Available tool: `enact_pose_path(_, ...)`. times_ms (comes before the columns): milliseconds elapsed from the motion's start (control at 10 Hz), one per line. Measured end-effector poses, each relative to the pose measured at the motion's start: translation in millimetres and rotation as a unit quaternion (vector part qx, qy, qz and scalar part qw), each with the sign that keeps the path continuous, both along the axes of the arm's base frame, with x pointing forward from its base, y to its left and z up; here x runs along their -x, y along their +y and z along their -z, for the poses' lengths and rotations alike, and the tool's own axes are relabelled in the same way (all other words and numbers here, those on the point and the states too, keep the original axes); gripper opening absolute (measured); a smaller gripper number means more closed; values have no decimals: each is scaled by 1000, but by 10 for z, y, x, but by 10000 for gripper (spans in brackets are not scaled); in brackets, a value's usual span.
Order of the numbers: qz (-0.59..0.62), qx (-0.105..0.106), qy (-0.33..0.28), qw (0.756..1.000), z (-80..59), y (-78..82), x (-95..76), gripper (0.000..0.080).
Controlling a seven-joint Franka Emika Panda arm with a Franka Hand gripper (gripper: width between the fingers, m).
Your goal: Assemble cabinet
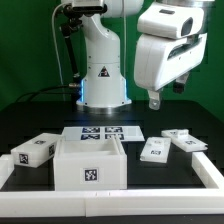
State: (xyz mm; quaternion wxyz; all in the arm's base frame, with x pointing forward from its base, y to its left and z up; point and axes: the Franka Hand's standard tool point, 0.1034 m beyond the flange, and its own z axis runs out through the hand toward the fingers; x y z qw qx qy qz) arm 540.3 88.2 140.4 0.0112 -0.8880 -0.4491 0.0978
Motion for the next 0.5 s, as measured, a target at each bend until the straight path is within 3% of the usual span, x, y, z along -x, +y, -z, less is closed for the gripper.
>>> enact_pose_path(500,-13,-1,9,1000,7,-29,38,798)
